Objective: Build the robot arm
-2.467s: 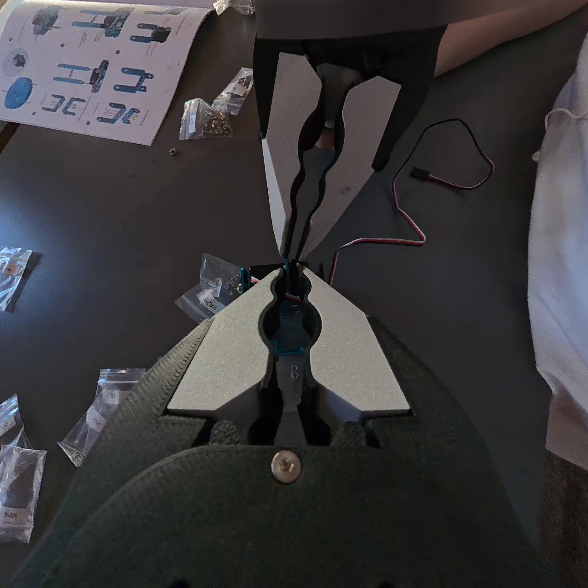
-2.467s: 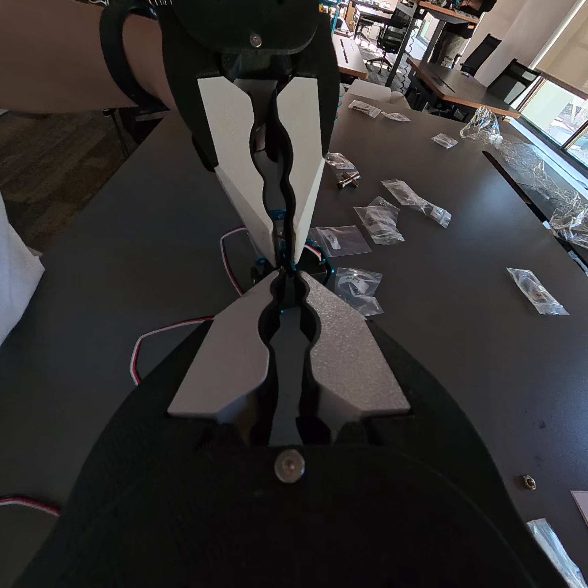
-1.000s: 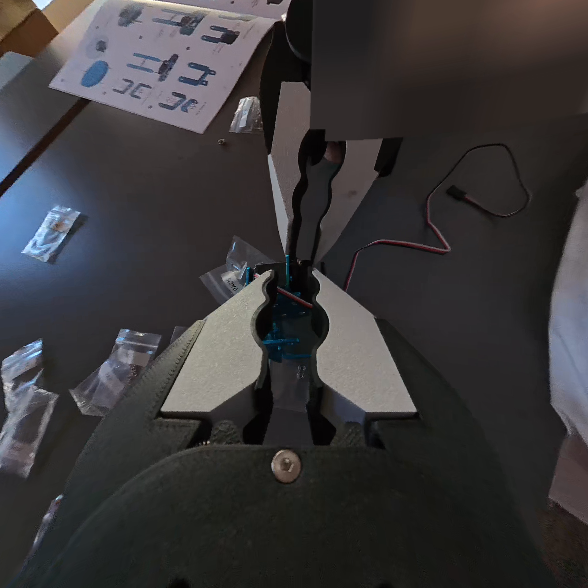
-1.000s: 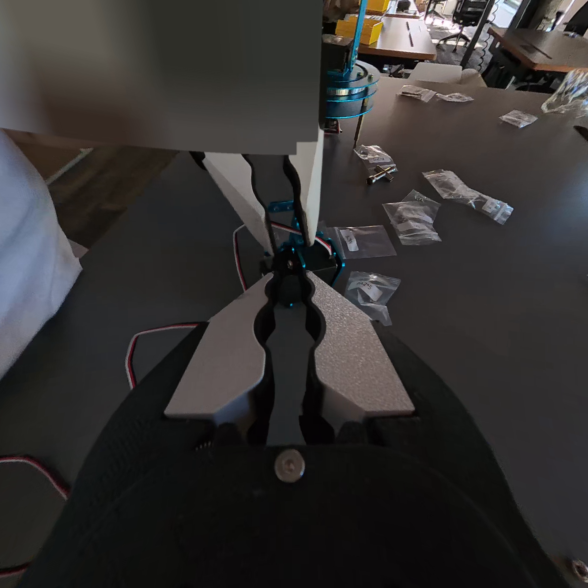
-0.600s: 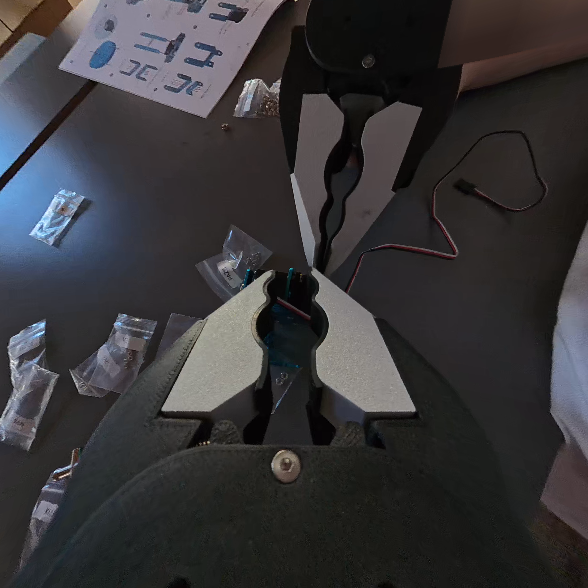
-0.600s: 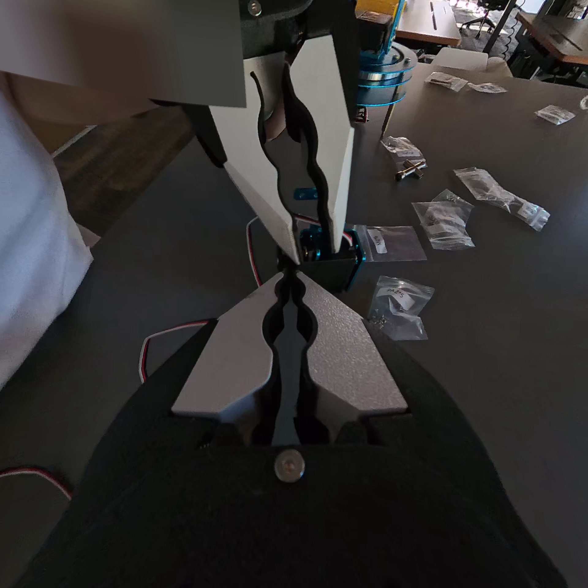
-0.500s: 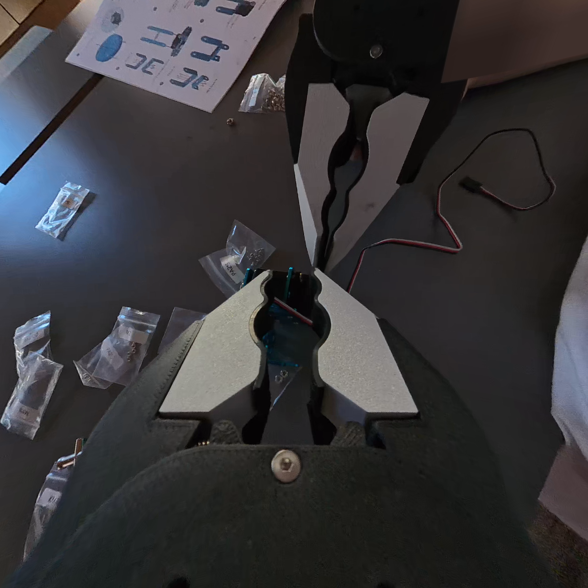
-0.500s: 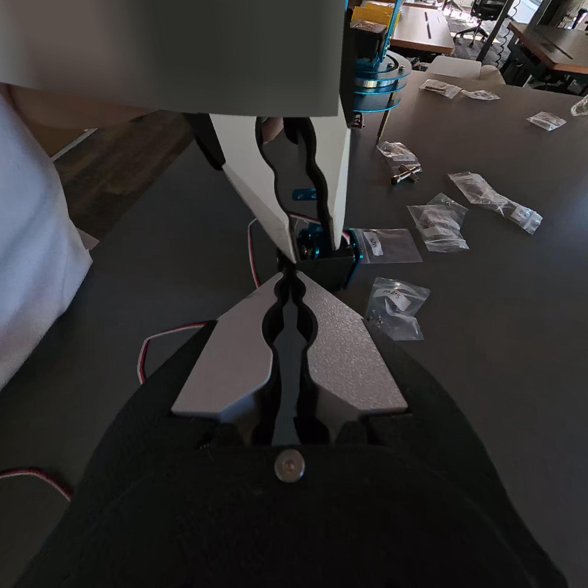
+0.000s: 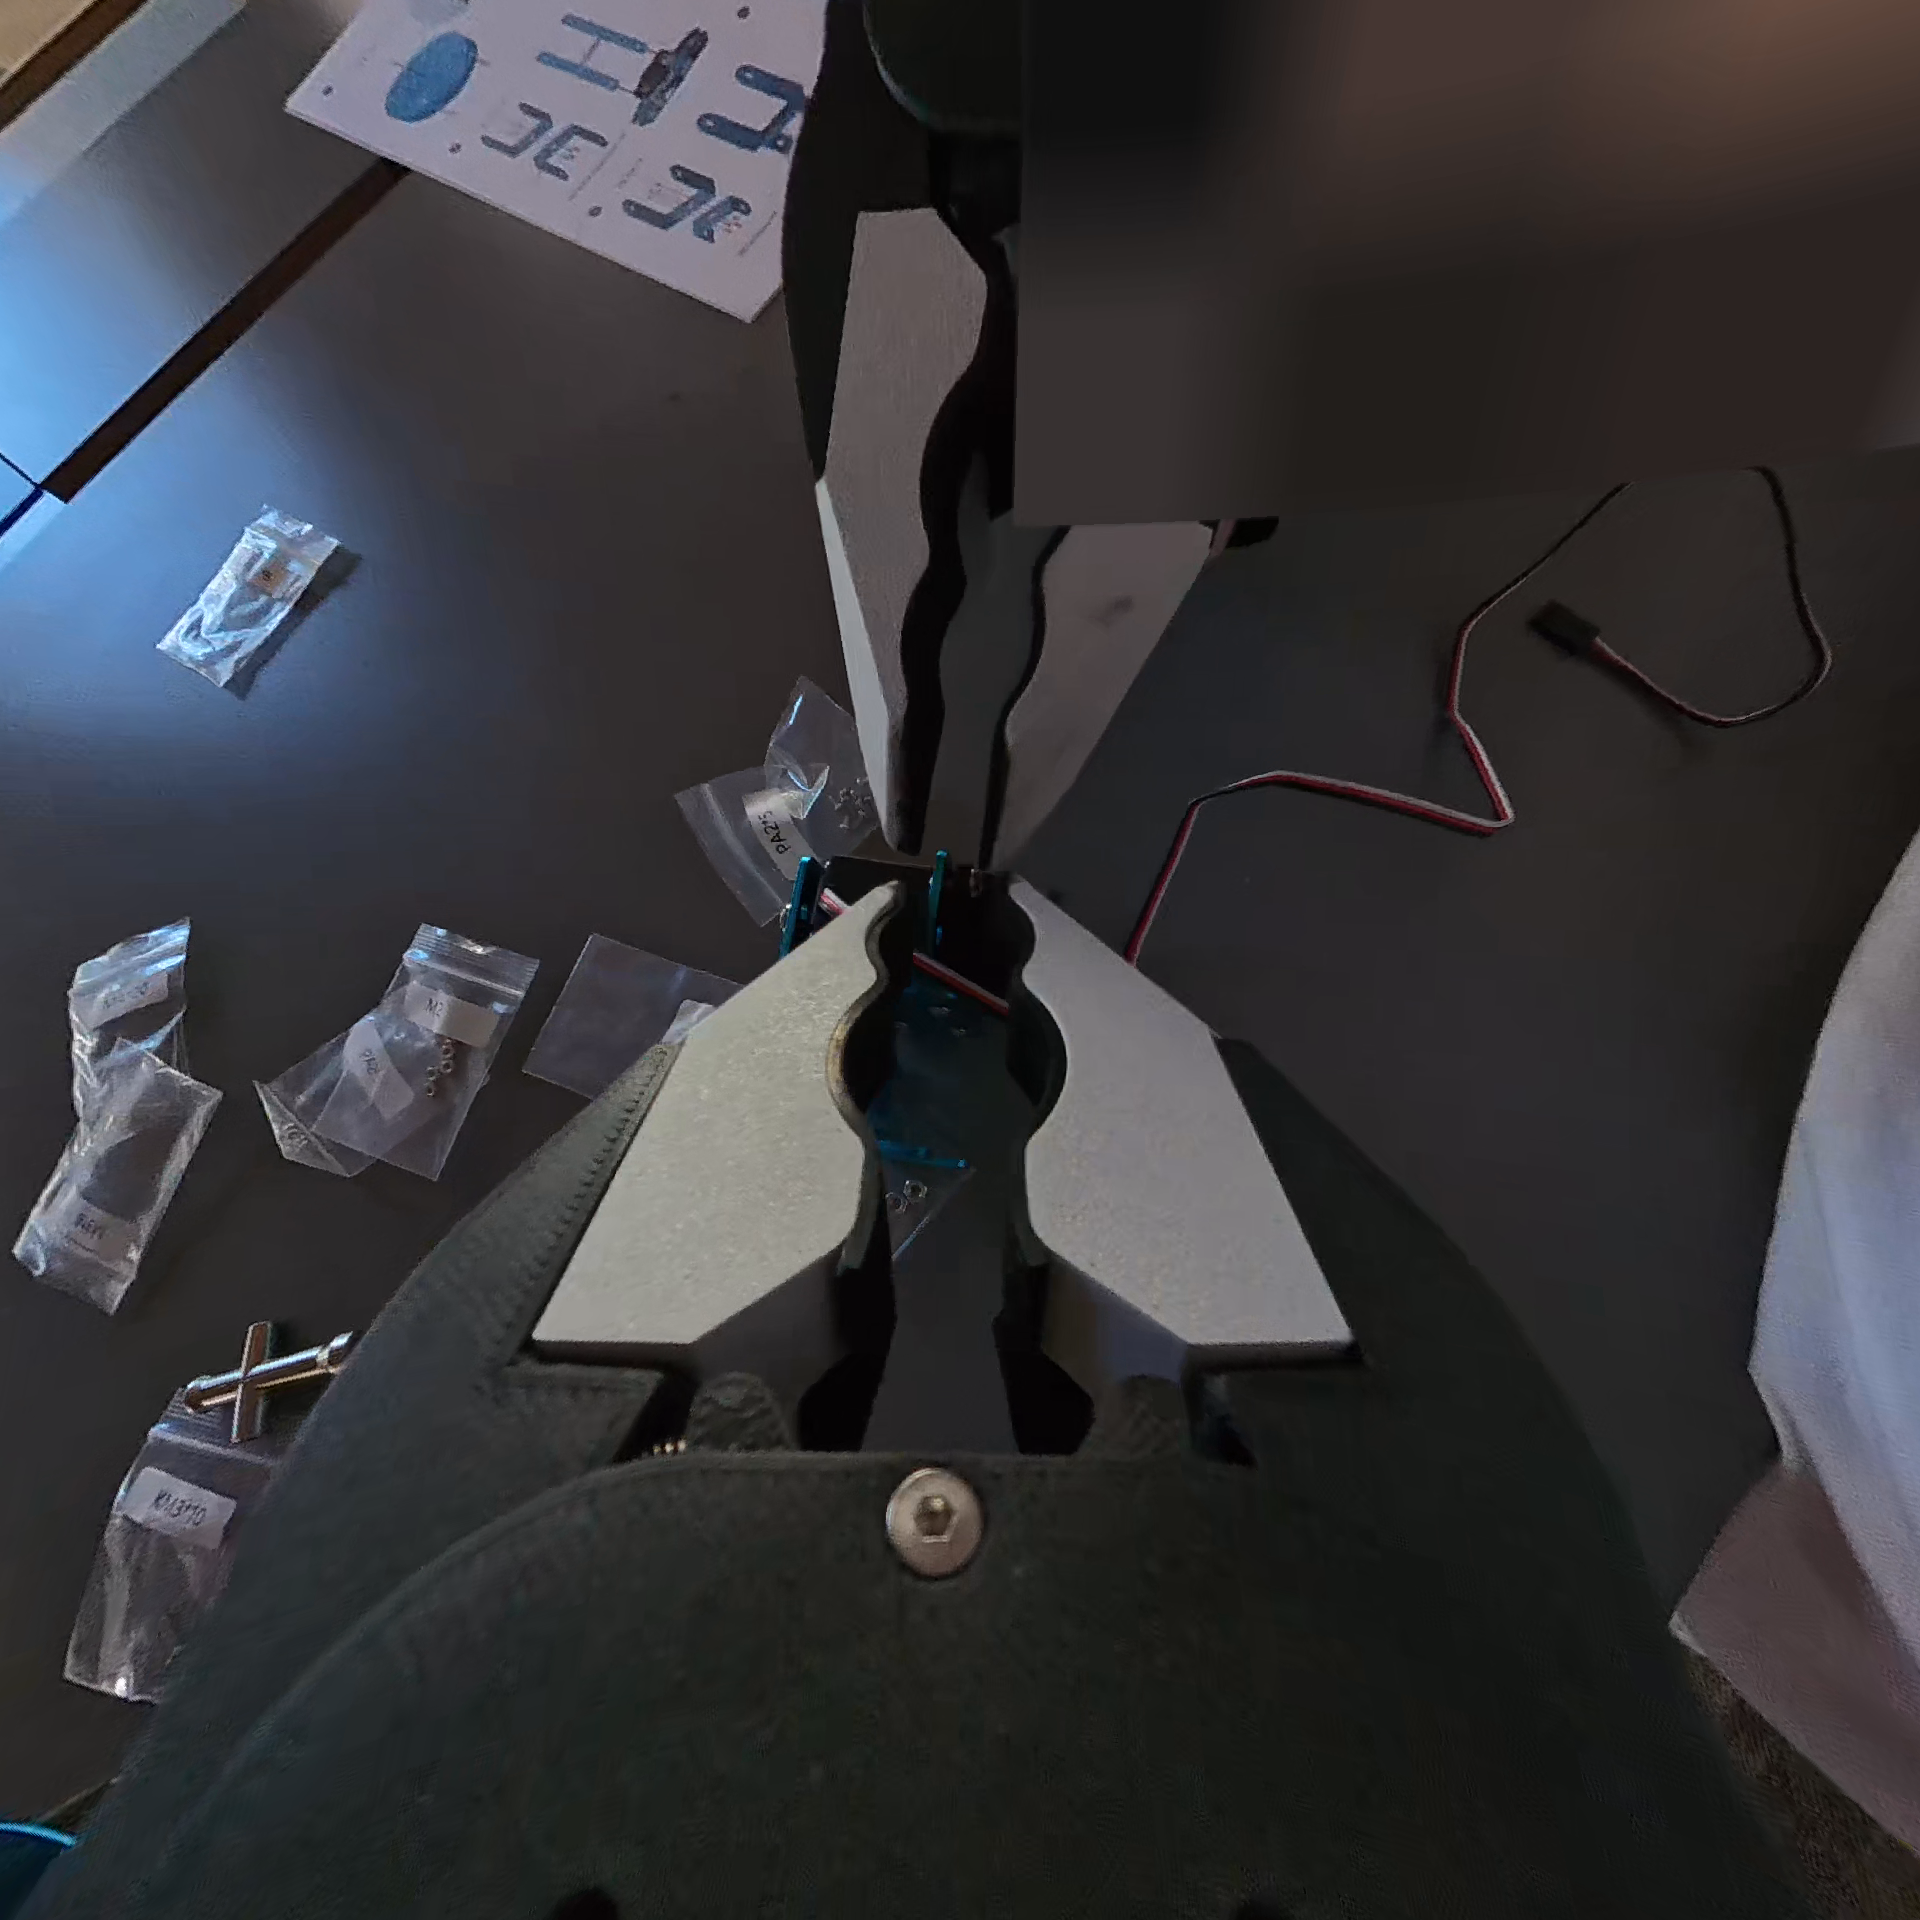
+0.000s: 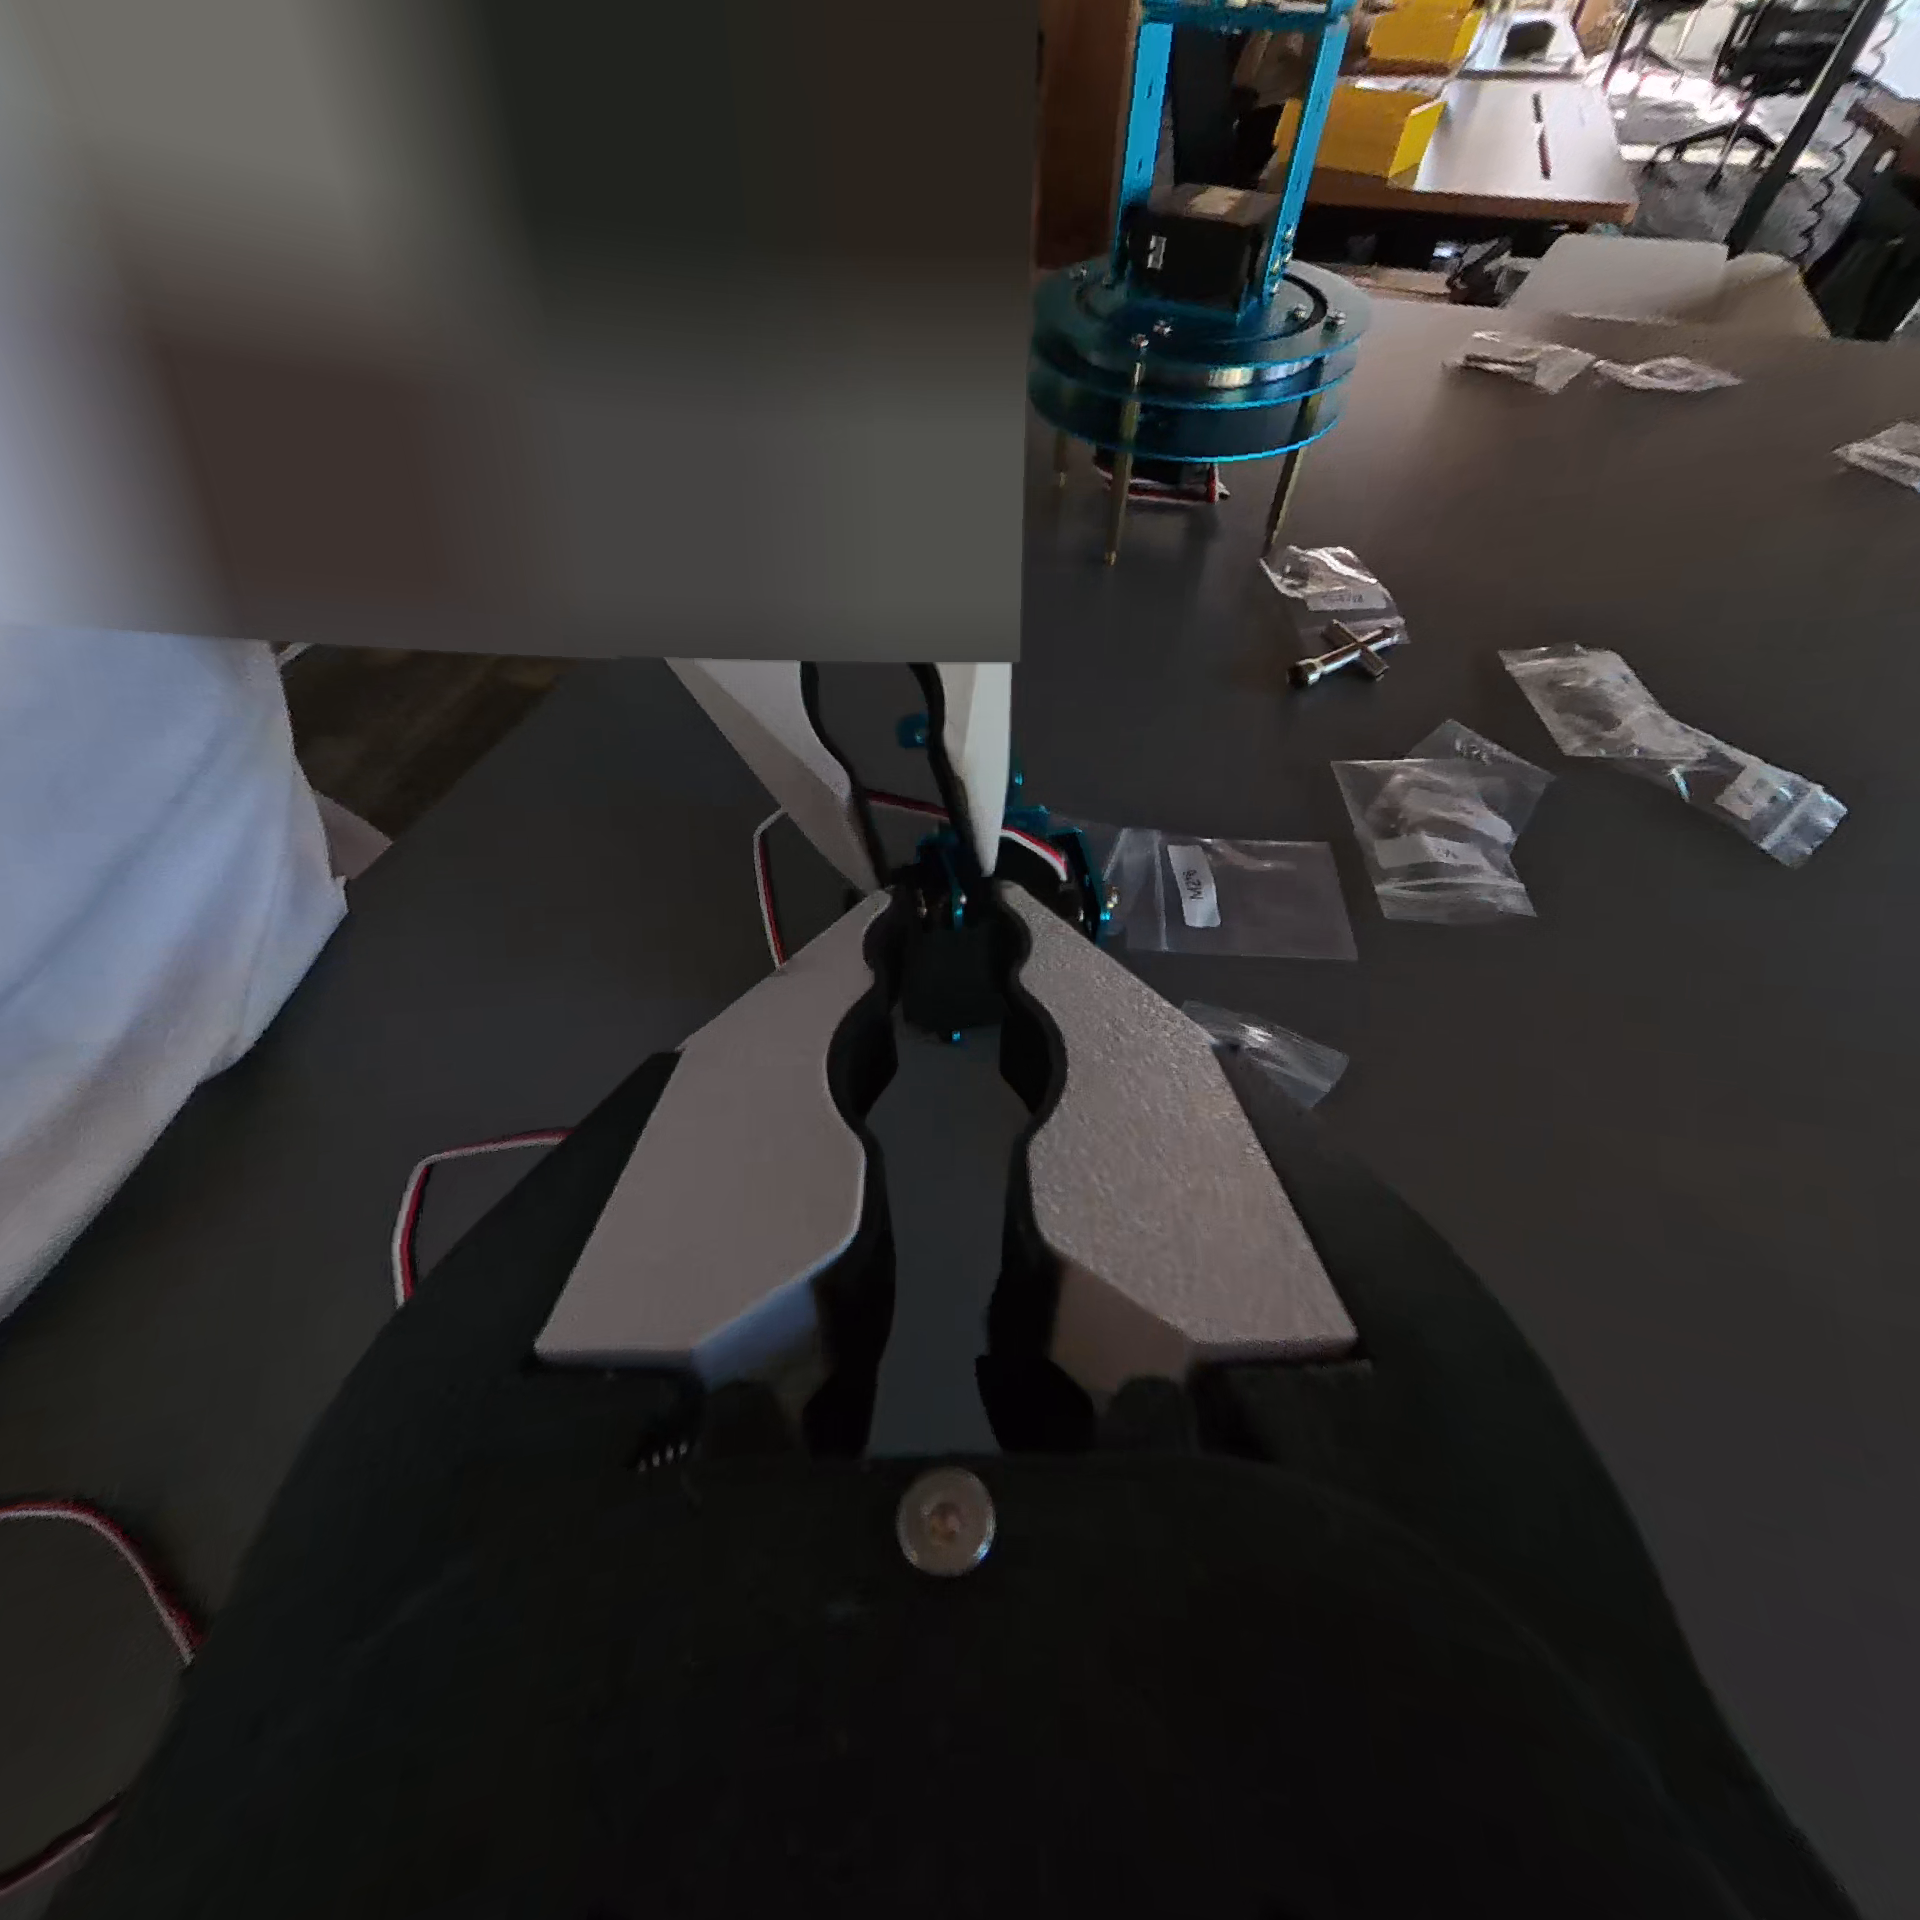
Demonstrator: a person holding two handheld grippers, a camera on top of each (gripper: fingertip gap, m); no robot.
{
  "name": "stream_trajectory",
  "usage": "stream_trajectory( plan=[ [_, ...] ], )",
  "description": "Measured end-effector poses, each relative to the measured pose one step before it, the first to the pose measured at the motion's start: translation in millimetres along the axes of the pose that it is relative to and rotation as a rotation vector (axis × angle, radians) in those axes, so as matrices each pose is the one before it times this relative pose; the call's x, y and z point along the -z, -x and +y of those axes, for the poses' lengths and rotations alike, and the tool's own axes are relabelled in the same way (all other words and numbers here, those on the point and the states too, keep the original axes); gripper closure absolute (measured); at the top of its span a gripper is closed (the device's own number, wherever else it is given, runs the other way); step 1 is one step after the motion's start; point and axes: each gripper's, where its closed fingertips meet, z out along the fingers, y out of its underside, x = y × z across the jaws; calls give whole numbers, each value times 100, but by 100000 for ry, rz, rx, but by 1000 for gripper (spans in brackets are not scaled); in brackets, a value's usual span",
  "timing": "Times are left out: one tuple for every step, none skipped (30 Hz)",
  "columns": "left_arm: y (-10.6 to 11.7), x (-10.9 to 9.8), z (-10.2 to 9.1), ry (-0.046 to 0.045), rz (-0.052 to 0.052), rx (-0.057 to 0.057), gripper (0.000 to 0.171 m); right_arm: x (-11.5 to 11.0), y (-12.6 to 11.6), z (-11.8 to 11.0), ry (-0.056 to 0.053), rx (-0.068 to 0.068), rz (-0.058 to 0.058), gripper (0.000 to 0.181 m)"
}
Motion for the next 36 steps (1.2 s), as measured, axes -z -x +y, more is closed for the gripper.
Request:
stream_trajectory(
  plan=[
    [29, -65, 136, 473, -500, 186, 160, -153, 28, 94, 816, 88, -1050, 173],
    [101, -18, -2, -404, -887, 650, 161, -45, 9, -15, -42, -665, -611, 174],
    [3, -4, -4, -440, -119, 783, 161, 11, -16, 22, 100, -948, -196, 174],
    [-40, 7, 0, -414, 375, 930, 161, 15, 30, 62, 130, -648, -103, 174],
    [-75, 11, 2, -368, 553, 763, 161, -9, 72, 35, -268, -34, -2, 174],
    [-63, 14, 8, -445, 431, 609, 161, -10, 77, 7, -519, 58, 67, 174],
    [-18, 14, 3, -489, 104, 494, 162, 10, 25, -1, -523, -340, 4, 174],
    [43, -12, 1, -503, -471, 320, 162, -11, -66, -13, -512, -782, 288, 174],
    [-10, 2, 4, -716, -190, 148, 162, -3, -6, -8, -328, -429, 43, 174],
    [-51, 30, 5, -429, 329, 415, 162, -7, 45, 7, -117, -162, -103, 174],
    [-57, 20, 3, -250, 371, 840, 162, -7, 48, 20, 140, 236, 244, 174],
    [-44, 11, -11, -407, 198, 421, 162, 7, 44, 28, 311, 1053, 519, 176],
    [-32, -2, -7, -306, -78, 43, 162, 19, 27, 21, 500, 1648, 841, 175],
    [-12, 2, 3, -86, -163, -38, 162, 5, 10, 1, 509, 1834, 1147, 175],
    [-42, 24, 25, 255, 122, 58, 161, -5, 63, 0, 597, 1860, 957, 175],
    [-80, 29, 33, 433, 453, 149, 161, -9, 81, -3, 533, 1464, 660, 176],
    [-70, 51, 39, 725, 556, 181, 161, -24, 98, -9, 369, 845, 492, 176],
    [-118, 40, 51, 893, 637, 85, 161, -10, 119, -12, 199, 642, 172, 175],
    [-108, 59, 60, 1021, 556, -330, 161, -32, 118, -7, 121, 497, 35, 175],
    [-113, 66, 80, 1416, 647, -940, 161, -42, 146, -12, 12, 135, -264, 176],
    [-63, 71, 76, 1374, 300, -1204, 161, -61, 88, -33, -124, 56, 41, 176],
    [-69, 48, 76, 1073, 438, -813, 161, -47, 75, -19, -133, 476, 78, 175],
    [-63, 31, 59, 945, 755, -505, 161, -32, 72, -6, 26, 667, -74, 175],
    [-30, 46, 56, 777, 817, 138, 161, -35, 32, -15, 131, 372, 61, 176],
    [-42, 41, 54, 768, 987, 550, 161, -54, 51, -21, 37, 158, -106, 176],
    [-4, 27, 46, 679, 817, 469, 161, -38, 27, -17, -85, 21, 76, 175],
    [-14, 31, 35, 514, 715, 462, 161, -33, 0, -21, -148, 81, 101, 175],
    [-6, 11, 20, 385, 694, 650, 161, -18, 7, -6, -69, 49, 69, 175],
    [-45, 19, 32, 498, 885, 506, 161, -11, 40, -10, 66, 127, -149, 175],
    [-40, 34, 33, 766, 770, 87, 161, -19, 26, -16, 158, 314, -11, 175],
    [-25, 29, 49, 922, 602, -460, 161, -39, 37, -9, 129, 458, 124, 175],
    [-1, 17, 36, 716, 470, -625, 161, -29, 9, -22, 78, 523, 294, 175],
    [24, 12, 17, 466, 427, -360, 161, -15, -27, -6, 145, 458, 374, 176],
    [18, -2, -4, 145, 571, -160, 161, -1, -33, -9, 145, 313, 271, 176],
    [5, -2, -9, -155, 617, -52, 161, 1, -18, 0, 94, 19, 108, 176],
    [-9, -9, -21, -222, 568, -57, 162, 29, -32, -9, 188, 222, 16, 176]
  ],
)
